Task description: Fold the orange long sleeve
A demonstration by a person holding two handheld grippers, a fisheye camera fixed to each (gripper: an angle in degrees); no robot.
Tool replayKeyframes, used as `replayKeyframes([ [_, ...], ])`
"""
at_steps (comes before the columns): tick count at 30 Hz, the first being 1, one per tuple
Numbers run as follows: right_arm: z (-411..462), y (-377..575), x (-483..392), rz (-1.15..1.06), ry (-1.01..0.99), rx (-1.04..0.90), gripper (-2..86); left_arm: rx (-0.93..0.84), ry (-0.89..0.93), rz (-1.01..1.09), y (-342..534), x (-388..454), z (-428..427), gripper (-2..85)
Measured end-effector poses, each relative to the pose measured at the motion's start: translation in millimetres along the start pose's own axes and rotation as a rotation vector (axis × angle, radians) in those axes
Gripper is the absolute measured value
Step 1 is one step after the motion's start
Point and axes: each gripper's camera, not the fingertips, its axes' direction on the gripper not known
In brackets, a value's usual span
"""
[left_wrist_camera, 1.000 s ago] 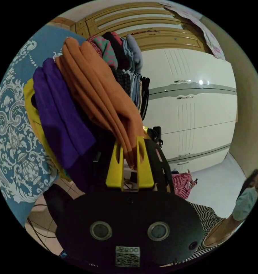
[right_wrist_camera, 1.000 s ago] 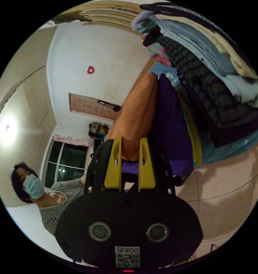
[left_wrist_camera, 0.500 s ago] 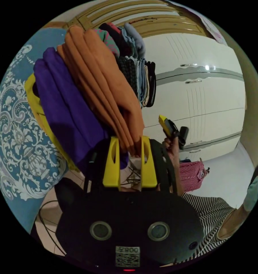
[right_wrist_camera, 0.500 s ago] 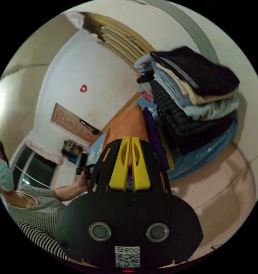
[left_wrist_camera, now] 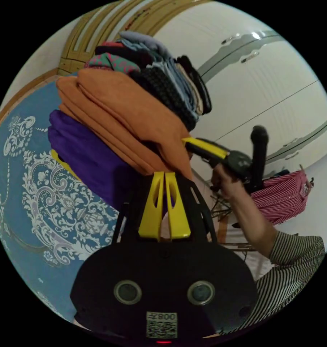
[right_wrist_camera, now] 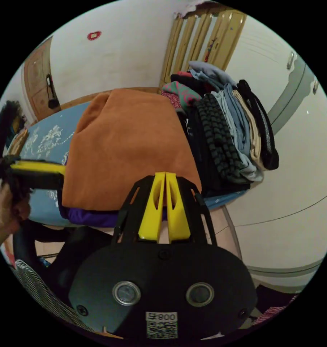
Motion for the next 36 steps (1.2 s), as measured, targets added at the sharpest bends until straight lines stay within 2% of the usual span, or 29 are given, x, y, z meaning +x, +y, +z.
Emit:
replayKeyframes([
  [6, -14, 0, 22, 0.108, -0.196, -0.015, 0.1, 0.045, 0.002, -0.021, 47, 12, 15, 0.3],
  [9, -50, 3, 16, 0.094, -0.257, 0.097, 0.1, 0.088, -0.022, 0.050, 85, 32, 4, 0.2],
  [12, -72, 2, -11, 0.014, -0.235, 0.180, 0.1, 0.123, -0.123, 0.110, 119, 47, 0, 0.1],
  [14, -59, -4, -29, -0.043, -0.236, 0.136, 0.1, 0.115, -0.131, 0.112, 132, 48, 9, 0.1],
  [16, -23, -9, -42, -0.032, -0.259, 0.015, 0.1, 0.110, -0.124, 0.114, 134, 48, 15, 0.1],
  [22, -8, -4, -29, 0.053, -0.352, 0.051, 0.2, 0.090, -0.196, 0.191, 128, 56, 42, 0.1],
  [26, -8, -13, -31, 0.026, -0.313, 0.047, 0.2, -0.023, -0.280, 0.255, 125, 42, 95, 0.2],
  [31, -4, -28, -38, -0.015, -0.209, 0.039, 0.2, 0.022, -0.215, 0.324, 145, 21, 123, 0.2],
  [36, 5, -53, -26, -0.001, -0.201, -0.013, 0.2, 0.092, -0.084, 0.351, 167, -12, 138, 0.3],
])
